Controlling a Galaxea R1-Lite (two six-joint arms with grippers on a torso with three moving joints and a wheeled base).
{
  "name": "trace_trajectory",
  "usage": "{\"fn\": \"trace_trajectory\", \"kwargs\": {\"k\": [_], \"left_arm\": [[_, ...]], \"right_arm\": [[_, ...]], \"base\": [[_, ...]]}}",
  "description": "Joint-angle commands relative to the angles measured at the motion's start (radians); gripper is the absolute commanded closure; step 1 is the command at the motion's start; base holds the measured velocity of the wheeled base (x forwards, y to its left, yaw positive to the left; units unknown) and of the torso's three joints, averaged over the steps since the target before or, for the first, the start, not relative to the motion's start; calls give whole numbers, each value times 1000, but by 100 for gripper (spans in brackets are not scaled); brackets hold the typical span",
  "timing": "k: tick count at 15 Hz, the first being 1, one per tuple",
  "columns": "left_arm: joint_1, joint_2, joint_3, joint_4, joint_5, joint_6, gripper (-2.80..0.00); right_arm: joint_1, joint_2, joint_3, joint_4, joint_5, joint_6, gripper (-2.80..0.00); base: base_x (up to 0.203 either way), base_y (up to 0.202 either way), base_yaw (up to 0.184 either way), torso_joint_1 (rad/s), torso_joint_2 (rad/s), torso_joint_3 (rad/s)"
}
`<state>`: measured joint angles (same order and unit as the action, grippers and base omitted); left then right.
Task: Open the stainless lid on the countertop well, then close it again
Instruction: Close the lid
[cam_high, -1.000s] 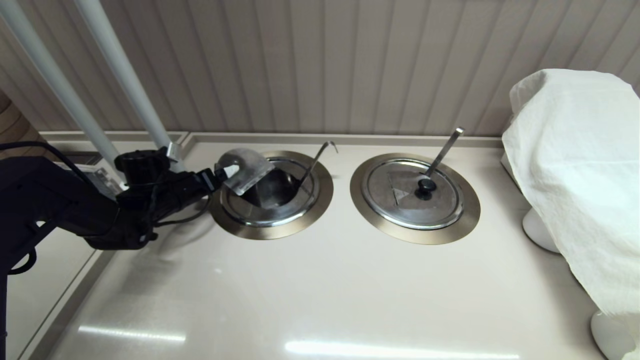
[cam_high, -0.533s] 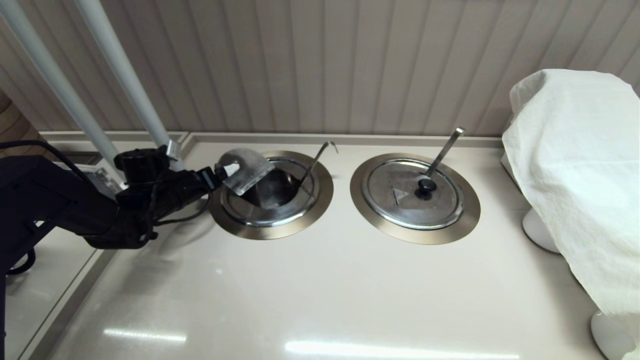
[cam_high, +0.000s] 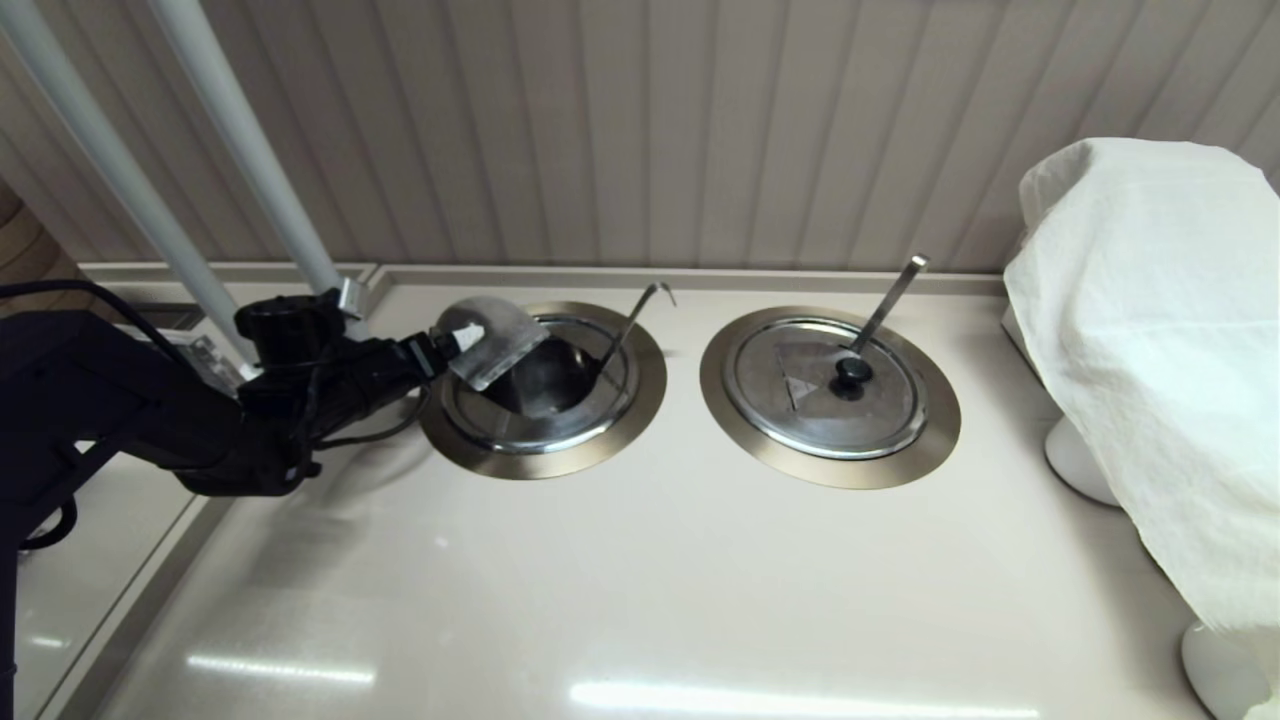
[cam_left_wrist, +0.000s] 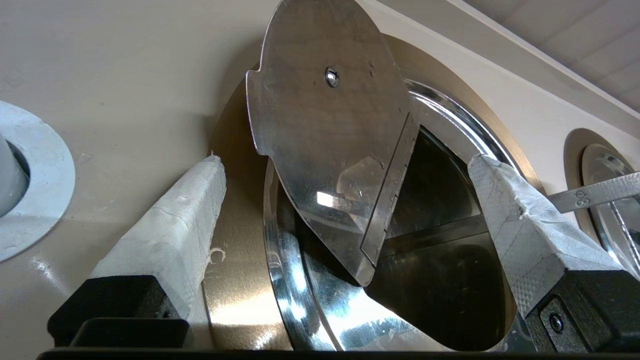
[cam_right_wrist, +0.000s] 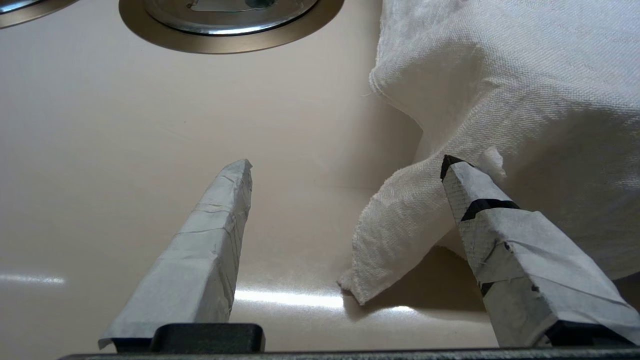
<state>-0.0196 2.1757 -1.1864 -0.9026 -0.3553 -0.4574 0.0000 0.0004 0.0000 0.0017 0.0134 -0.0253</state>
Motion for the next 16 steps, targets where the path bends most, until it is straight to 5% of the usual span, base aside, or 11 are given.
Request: {"fn": "trace_trajectory", "kwargs": {"k": [1, 16], "left_arm": [[0, -2, -1, -6, -2, -3, -280], [-23, -31, 2, -6, -7, -9, -280]], "right_arm": [[0, 0, 0, 0, 0, 1, -280], [0, 0, 0, 0, 0, -1, -280]], "base": [[0, 0, 0, 0, 0, 0], [0, 0, 0, 0, 0, 0]]}}
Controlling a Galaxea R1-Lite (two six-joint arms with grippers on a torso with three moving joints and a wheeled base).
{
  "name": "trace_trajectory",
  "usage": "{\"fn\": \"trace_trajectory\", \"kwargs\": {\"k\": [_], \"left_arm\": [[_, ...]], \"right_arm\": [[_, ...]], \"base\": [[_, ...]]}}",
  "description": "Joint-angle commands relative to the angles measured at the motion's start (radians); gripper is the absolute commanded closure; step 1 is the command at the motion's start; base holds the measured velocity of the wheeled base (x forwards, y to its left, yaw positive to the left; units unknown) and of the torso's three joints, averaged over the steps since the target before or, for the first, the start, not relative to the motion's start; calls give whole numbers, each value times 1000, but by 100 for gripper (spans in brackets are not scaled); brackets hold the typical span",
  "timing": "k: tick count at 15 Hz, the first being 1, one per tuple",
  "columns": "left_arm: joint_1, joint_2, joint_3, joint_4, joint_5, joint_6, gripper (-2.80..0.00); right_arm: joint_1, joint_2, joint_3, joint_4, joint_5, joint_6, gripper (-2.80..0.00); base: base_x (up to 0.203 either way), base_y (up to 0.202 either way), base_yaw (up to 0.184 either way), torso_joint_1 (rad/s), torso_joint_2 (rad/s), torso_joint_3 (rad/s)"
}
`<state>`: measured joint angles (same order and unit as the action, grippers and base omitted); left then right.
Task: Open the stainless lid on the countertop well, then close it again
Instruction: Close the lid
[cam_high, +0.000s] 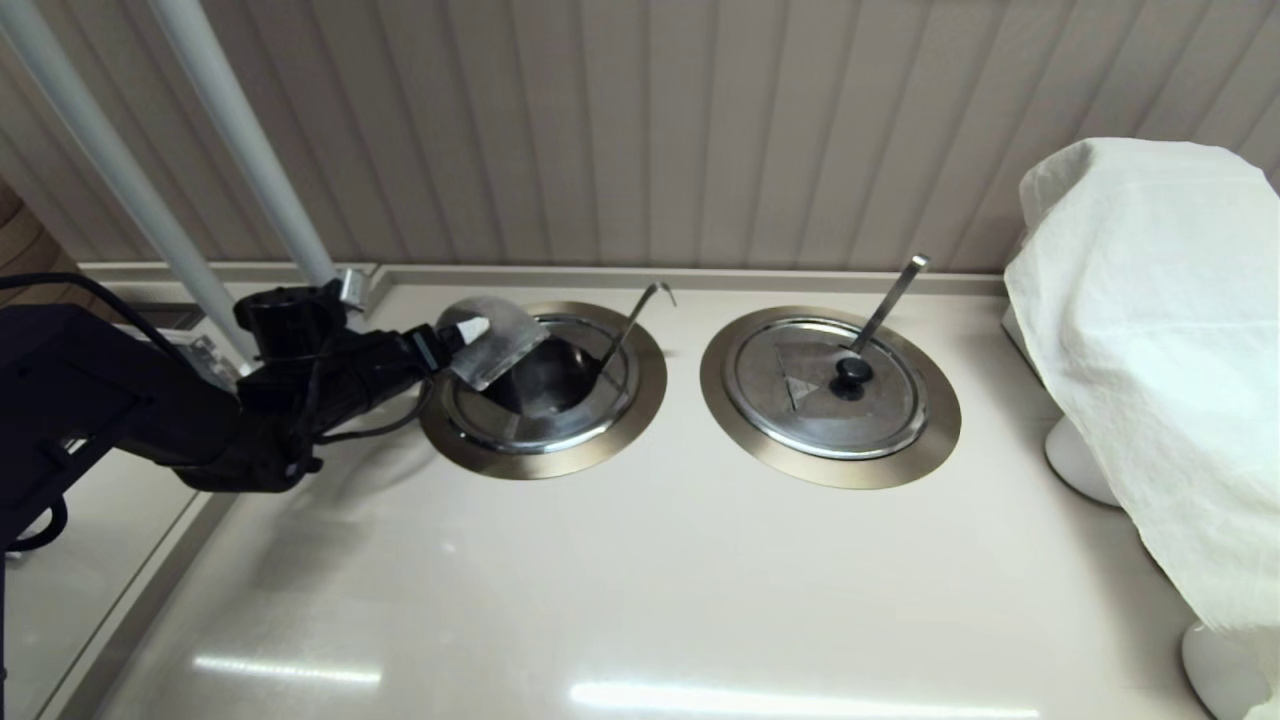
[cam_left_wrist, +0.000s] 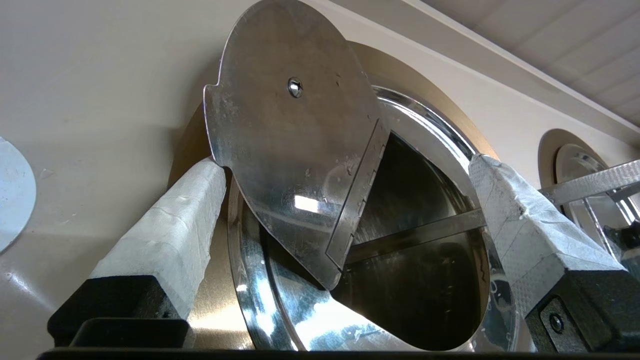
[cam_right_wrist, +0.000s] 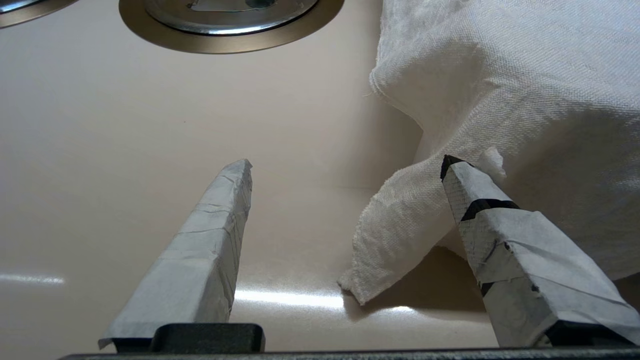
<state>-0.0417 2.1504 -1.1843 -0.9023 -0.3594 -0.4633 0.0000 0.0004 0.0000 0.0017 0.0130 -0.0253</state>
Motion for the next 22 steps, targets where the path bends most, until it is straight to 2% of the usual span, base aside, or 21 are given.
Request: {"fn": "trace_trajectory", "kwargs": {"k": [1, 7, 22], "left_arm": [[-1, -9, 2, -6, -3, -3, -280], [-16, -28, 4, -6, -3, -17, -280], [-117, -160, 76, -6, -8, -26, -280]], "right_arm": [[0, 0, 0, 0, 1, -1, -280], [-1, 0, 0, 0, 1, 1, -280], [0, 0, 0, 0, 1, -1, -280]], "base": [[0, 0, 0, 0, 0, 0], [0, 0, 0, 0, 0, 0], [0, 0, 0, 0, 0, 0]]}}
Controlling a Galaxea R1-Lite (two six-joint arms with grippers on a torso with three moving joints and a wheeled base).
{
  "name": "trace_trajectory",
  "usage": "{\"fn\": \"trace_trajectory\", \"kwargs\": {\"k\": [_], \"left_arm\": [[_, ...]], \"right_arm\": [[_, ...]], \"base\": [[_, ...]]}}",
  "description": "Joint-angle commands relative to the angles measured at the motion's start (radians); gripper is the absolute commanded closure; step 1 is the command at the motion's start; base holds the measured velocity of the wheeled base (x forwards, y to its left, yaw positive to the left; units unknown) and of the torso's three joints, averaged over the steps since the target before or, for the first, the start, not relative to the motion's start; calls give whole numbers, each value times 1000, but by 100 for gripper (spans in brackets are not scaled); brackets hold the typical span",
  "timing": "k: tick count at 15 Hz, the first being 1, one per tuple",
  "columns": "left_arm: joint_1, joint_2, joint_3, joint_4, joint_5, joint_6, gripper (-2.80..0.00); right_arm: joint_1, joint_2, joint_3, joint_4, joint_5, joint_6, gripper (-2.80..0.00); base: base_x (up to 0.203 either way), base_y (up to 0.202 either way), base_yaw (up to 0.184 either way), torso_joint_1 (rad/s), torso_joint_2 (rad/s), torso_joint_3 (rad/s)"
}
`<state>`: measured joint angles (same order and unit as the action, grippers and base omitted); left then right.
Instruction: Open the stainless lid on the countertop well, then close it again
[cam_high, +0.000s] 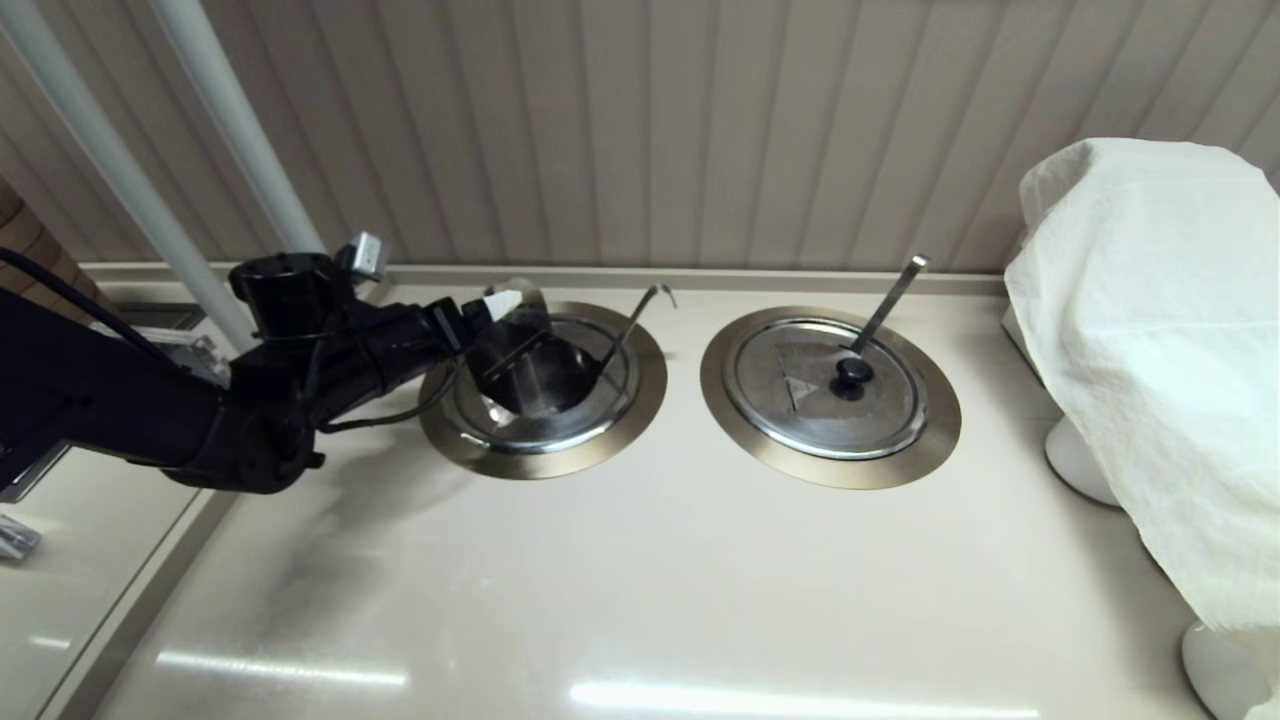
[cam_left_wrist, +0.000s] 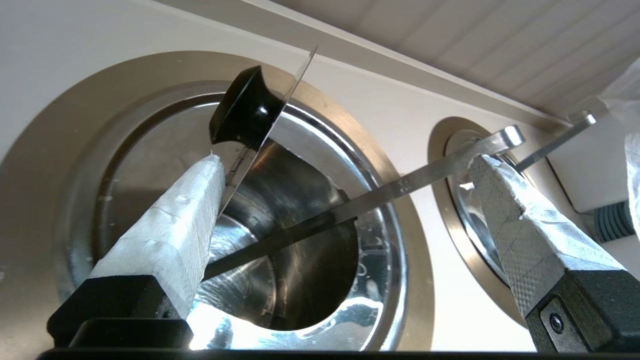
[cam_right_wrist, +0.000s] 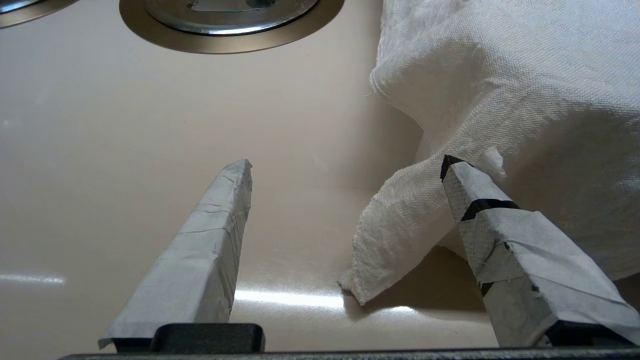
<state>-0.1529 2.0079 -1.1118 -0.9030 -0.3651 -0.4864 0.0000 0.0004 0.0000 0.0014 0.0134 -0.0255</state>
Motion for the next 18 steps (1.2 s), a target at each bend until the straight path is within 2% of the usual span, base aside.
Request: {"fn": "trace_trajectory", "kwargs": {"k": [1, 6, 14, 18], "left_arm": [[-15, -20, 9, -5, -2, -1, -280], [-51, -39, 28, -4, -8, 0, -280], [-63, -52, 41, -4, -2, 6, -280], [-69, -68, 69, -5, 1, 104, -280]], "right_arm": [[0, 0, 0, 0, 0, -1, -280], [-1, 0, 0, 0, 0, -1, -280], [0, 0, 0, 0, 0, -1, -280], [0, 0, 0, 0, 0, 0, -280]], "base": [[0, 0, 0, 0, 0, 0], [0, 0, 0, 0, 0, 0], [0, 0, 0, 0, 0, 0], [0, 0, 0, 0, 0, 0]]}}
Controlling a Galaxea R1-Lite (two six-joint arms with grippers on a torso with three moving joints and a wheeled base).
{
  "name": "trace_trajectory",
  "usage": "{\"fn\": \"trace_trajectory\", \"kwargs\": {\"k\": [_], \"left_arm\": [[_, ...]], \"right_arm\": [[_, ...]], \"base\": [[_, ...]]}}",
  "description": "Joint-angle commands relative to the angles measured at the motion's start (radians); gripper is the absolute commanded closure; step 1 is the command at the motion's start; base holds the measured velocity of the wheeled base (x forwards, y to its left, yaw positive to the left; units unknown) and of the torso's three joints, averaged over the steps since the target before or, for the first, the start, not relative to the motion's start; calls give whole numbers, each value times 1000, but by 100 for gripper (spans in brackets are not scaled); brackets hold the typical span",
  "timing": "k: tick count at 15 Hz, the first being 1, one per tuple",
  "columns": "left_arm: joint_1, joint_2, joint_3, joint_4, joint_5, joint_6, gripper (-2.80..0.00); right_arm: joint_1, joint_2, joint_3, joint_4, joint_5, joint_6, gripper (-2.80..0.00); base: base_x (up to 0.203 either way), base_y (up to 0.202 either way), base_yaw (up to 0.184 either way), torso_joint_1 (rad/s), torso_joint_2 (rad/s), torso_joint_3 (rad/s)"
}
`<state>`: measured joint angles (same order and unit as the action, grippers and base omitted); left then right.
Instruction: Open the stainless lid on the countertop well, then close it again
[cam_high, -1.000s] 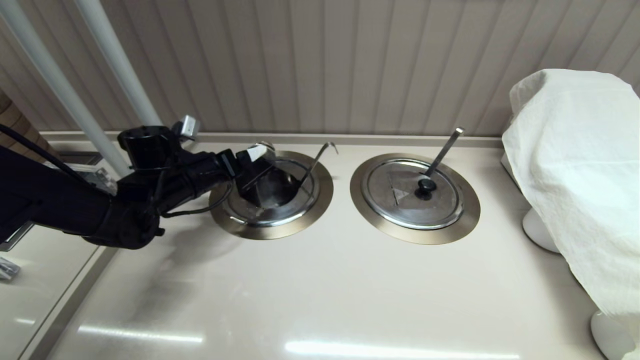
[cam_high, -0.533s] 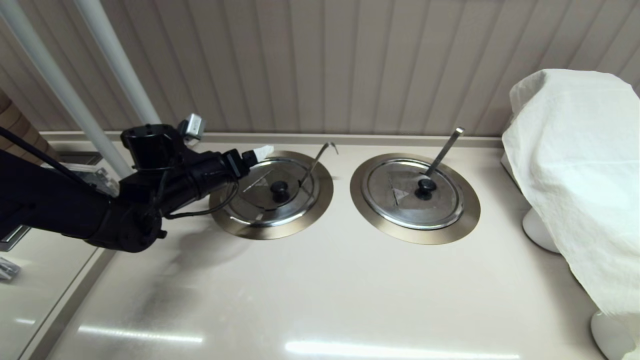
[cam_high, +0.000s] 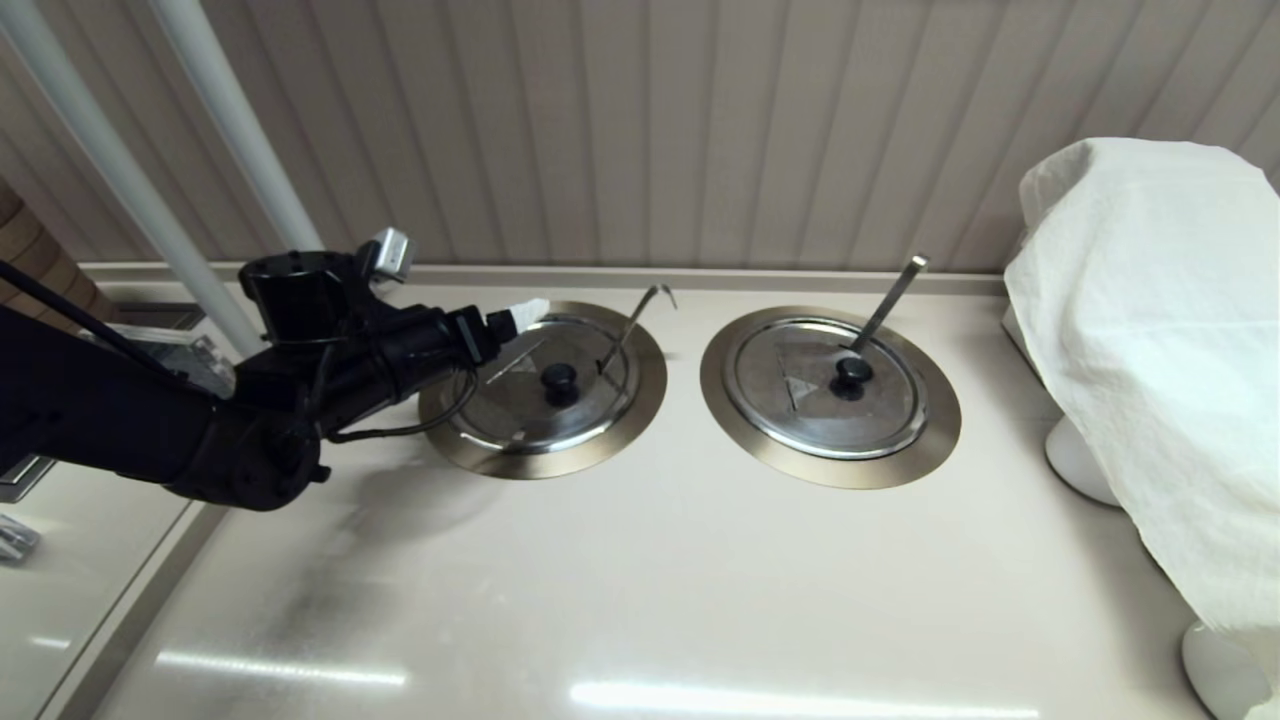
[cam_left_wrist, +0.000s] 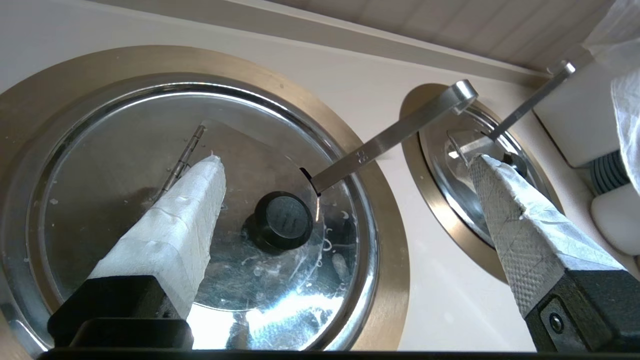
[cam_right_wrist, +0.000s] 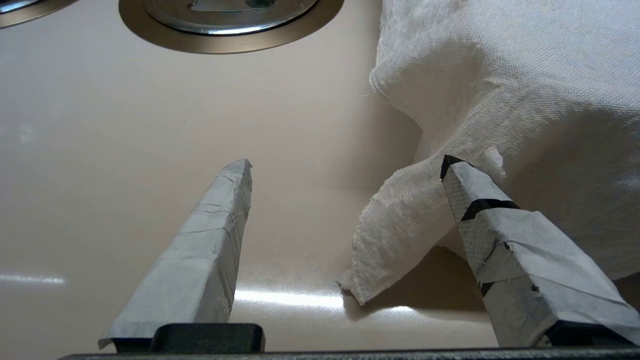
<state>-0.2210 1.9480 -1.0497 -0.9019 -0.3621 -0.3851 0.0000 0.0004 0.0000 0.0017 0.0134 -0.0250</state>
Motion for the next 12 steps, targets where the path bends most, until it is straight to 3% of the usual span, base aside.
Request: {"fn": "trace_trajectory", "kwargs": {"k": [1, 3, 5, 6, 9, 12], "left_arm": [[-1, -33, 15, -2, -3, 14, -280], [-1, -115, 13, 49, -2, 30, -280], [1, -248, 1, 196, 7, 94, -280], [2, -324, -7, 287, 27, 128, 0], [3, -588, -36, 601, 132, 250, 0], [3, -887, -11, 855, 321, 341, 0]], "right_arm": [[0, 0, 0, 0, 0, 0, -280], [0, 0, 0, 0, 0, -1, -280], [0, 0, 0, 0, 0, -1, -280], [0, 0, 0, 0, 0, -1, -280], [0, 0, 0, 0, 0, -1, -280], [0, 0, 0, 0, 0, -1, -280]], "base": [[0, 0, 0, 0, 0, 0], [0, 0, 0, 0, 0, 0], [0, 0, 0, 0, 0, 0], [0, 0, 0, 0, 0, 0], [0, 0, 0, 0, 0, 0], [0, 0, 0, 0, 0, 0]]}}
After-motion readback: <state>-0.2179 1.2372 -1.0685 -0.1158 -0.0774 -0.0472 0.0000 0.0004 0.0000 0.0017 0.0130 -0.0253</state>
